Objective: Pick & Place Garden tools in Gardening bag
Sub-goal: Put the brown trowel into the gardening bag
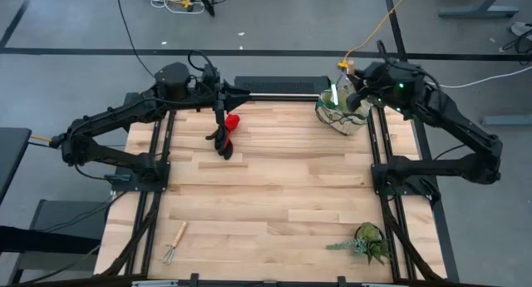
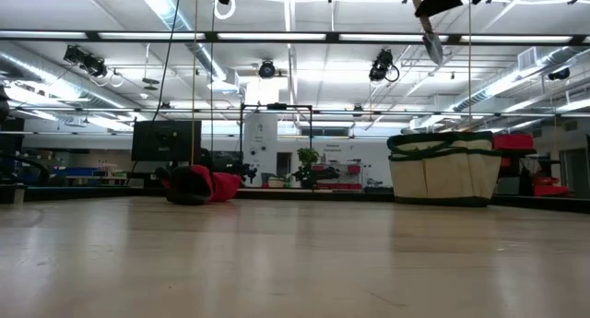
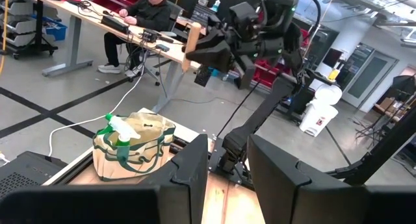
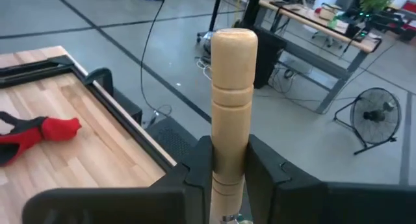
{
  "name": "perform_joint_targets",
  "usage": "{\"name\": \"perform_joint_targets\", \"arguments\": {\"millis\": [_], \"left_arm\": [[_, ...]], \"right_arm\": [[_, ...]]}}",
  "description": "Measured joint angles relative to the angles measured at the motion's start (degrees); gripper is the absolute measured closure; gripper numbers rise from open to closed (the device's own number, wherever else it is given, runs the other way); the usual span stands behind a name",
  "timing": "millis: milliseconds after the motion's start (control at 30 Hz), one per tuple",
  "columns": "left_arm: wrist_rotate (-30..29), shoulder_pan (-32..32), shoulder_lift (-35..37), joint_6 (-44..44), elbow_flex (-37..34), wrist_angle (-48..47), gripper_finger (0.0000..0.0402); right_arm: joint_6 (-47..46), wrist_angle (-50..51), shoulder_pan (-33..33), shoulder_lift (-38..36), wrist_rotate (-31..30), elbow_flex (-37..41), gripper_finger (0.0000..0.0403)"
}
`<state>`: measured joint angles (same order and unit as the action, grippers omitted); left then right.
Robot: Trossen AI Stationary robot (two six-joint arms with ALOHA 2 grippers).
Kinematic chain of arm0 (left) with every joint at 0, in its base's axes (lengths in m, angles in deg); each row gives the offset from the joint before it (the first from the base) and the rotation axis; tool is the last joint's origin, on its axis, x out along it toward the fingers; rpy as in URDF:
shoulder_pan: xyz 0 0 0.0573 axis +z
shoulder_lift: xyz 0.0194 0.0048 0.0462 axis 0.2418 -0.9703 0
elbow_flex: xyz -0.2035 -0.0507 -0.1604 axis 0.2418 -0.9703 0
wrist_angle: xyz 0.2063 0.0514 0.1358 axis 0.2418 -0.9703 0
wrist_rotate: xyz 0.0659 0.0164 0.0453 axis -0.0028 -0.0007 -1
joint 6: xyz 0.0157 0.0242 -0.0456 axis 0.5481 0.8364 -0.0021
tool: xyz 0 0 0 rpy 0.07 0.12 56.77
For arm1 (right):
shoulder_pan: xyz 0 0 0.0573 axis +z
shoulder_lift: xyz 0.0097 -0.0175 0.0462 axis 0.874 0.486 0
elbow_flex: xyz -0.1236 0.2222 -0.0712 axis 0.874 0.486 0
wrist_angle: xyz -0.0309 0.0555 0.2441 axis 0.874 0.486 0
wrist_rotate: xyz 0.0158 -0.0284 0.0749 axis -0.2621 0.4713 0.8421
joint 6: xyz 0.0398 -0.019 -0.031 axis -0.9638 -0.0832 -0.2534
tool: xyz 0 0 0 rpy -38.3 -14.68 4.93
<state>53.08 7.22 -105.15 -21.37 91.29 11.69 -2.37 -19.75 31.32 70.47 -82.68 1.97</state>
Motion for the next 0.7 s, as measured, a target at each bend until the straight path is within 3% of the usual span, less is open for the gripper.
{"name": "perform_joint_targets", "arguments": {"millis": [233,700], "left_arm": [[0.02,0.00,0.00,-0.02,0.01,0.01,0.0287],[-0.15,0.00,0.00,0.13,0.00,0.00,0.0287]], "right_arm": [[-1.97,-0.35,0.00,-5.62,-0.90,5.73,0.0342],[1.64,-16.17,-1.92,-12.02,-2.76,21.70,0.0342]]}}
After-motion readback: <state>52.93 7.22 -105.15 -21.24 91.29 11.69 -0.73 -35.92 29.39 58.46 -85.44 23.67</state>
